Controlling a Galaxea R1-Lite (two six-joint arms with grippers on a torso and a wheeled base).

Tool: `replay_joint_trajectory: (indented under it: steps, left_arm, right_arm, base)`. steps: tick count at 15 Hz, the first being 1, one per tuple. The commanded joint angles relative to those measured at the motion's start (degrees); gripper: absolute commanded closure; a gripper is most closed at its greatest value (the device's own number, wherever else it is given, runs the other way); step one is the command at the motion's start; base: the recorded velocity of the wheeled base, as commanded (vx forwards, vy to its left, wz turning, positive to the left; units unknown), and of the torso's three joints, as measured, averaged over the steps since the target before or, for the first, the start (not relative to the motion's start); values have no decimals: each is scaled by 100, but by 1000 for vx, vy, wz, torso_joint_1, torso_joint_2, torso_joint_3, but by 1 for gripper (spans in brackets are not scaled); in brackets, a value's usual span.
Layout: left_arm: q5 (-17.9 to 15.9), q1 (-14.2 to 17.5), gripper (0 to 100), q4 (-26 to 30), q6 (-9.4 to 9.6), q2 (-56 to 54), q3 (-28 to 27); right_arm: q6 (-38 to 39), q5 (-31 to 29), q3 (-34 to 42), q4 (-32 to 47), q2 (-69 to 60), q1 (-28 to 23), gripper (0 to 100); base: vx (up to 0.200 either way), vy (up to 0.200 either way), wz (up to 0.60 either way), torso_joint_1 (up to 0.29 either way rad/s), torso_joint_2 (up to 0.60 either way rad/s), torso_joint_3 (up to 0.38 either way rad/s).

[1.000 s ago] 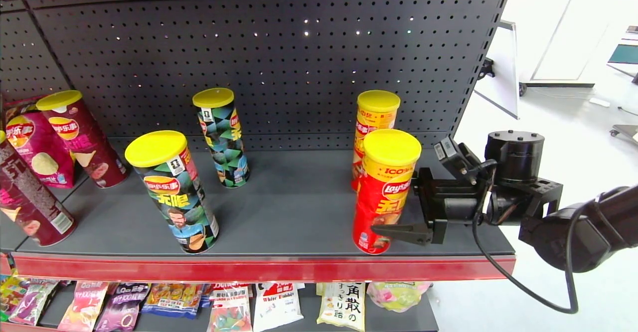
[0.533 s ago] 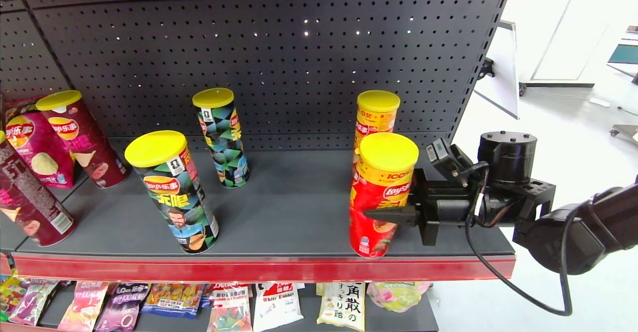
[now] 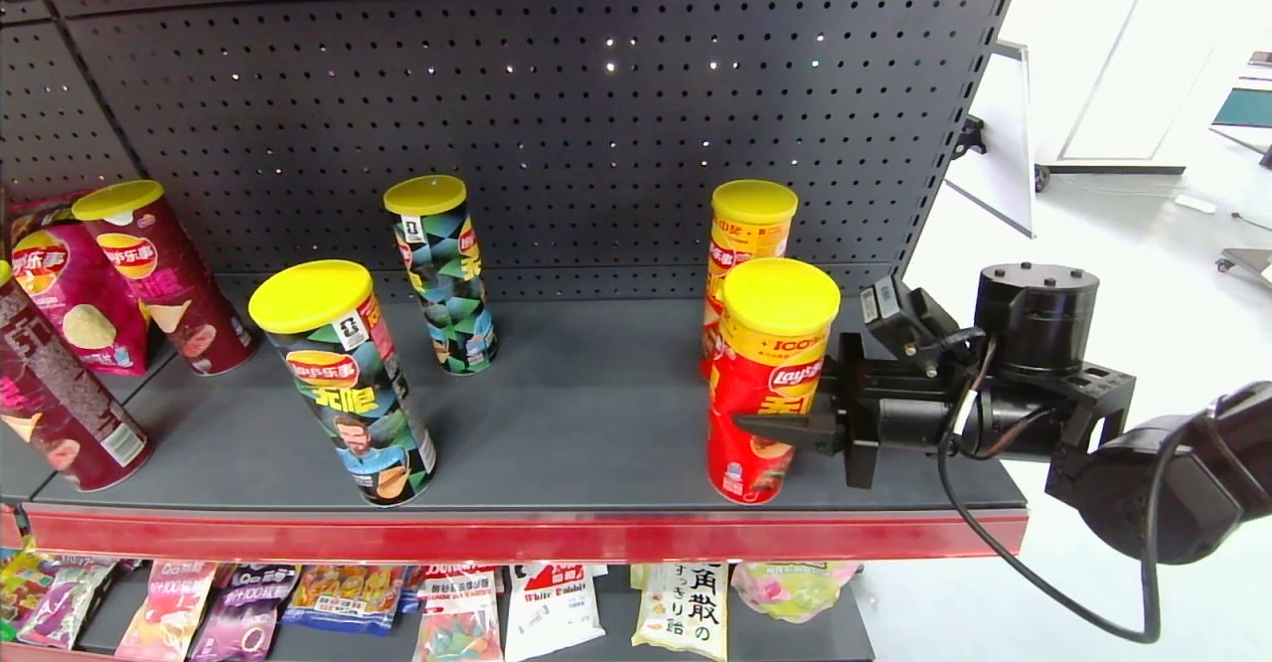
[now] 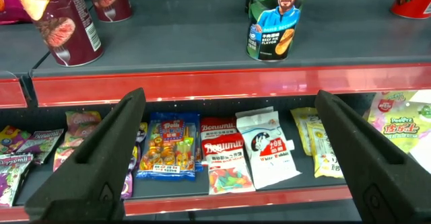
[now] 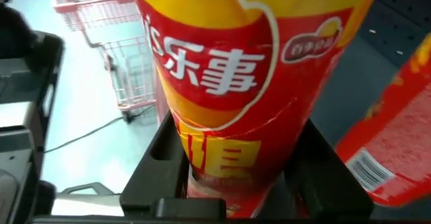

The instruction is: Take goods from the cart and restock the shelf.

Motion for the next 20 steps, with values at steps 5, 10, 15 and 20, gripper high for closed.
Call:
replay_joint_trajectory:
  steps: [5, 10, 15, 20]
  left_arm:
    - [0, 1, 0, 0, 2, -2, -4]
    - [0, 1, 0, 0, 2, -2, -4]
    - [0, 1, 0, 0, 2, -2, -4]
    - [0, 1, 0, 0, -7, -2, 5]
  right_arm:
    - [104, -647, 226, -180, -356, 297, 100]
    - [755, -1896, 507, -760, -382, 781, 100]
    - [1001, -2344, 894, -1156, -347, 939, 100]
    - [1001, -2353, 990, -1165, -286, 939, 100]
  base:
    - [0, 0, 0, 0, 0, 0]
    - [0, 0, 0, 0, 0, 0]
    - [0, 0, 0, 0, 0, 0]
    - [0, 0, 0, 0, 0, 0]
